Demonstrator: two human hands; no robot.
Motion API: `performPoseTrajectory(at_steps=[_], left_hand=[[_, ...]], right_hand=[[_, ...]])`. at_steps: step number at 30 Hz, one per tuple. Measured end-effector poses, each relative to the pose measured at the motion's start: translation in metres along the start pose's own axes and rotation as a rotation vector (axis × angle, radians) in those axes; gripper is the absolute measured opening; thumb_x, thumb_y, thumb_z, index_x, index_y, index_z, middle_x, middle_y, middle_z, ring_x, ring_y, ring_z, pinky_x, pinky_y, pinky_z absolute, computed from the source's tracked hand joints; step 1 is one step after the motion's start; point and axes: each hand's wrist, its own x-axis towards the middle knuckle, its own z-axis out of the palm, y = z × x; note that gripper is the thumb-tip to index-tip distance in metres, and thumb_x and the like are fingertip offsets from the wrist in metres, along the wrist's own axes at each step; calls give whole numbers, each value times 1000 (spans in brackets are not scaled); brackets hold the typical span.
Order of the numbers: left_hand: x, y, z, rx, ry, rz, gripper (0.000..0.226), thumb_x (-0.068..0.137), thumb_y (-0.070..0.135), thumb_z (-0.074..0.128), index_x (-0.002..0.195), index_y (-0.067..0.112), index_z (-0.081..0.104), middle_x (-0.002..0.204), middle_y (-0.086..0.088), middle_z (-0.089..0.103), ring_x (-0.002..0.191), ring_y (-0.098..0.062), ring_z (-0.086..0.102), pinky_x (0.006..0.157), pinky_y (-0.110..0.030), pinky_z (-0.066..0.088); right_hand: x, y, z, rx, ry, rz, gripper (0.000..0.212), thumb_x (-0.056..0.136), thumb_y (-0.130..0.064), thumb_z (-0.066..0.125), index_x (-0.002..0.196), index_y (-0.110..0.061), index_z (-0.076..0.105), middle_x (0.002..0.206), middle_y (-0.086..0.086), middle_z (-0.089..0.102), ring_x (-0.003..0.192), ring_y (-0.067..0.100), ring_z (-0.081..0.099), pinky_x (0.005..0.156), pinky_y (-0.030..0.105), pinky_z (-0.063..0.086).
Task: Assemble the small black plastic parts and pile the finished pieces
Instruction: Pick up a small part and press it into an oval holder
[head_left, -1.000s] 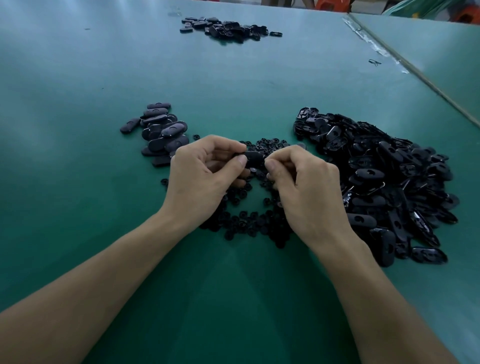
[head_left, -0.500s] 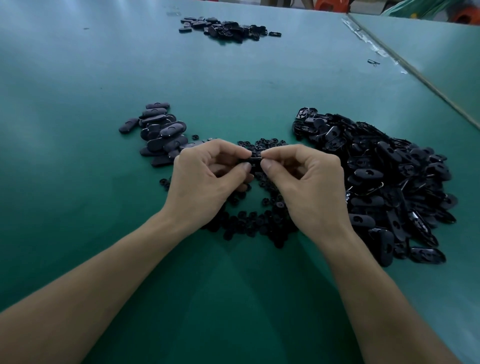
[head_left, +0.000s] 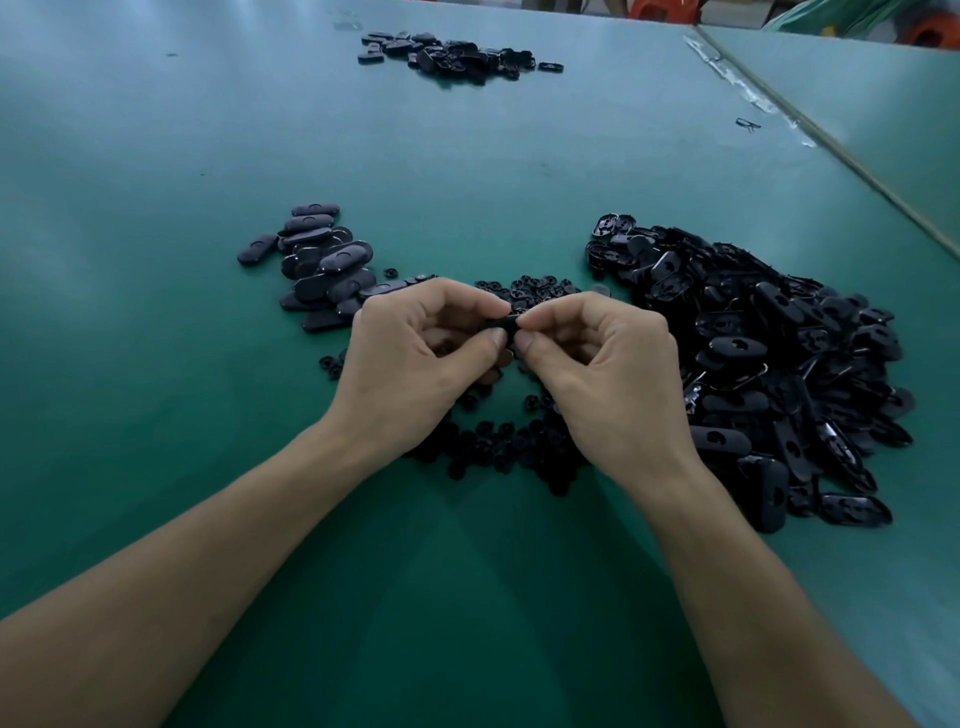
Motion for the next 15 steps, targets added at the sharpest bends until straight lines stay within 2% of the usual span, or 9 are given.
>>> performPoseTrajectory(at_steps=[4,9,11,15], left_hand=[[0,1,0,5,-5,7,26,83,-3,74,89,22,72,81,7,76,70,-8,72,68,-21,58],[0,1,1,26,0,19,18,78,7,71,89,21,72,84,-3,76,75,-16,73,74,-28,61],[0,0,1,52,0,30,20,78,6,72,90,22,71,85,0,76,76,-18,73,74,-29,61],[1,0,-1,53,5,53,24,81,2,74,91,23,68,83,12,74,74,-8,69,71,-24,58]], right_hand=[[-1,-1,1,-21,10,-1,20,85,-10,77,82,-29,72,74,-14,73,70,3,69,69,22,57],[-1,-1,2,-39,10,-3,16,86,-9,76,85,-25,76,76,-13,73,71,3,70,71,25,59],[-2,-1,3,-19,6,5,17,86,-7,76,88,-24,77,78,-13,74,73,2,71,73,24,59],[-3,-3,5,18,-30,5,19,87,-5,73,96,-20,79,85,-13,76,78,1,72,78,23,58]])
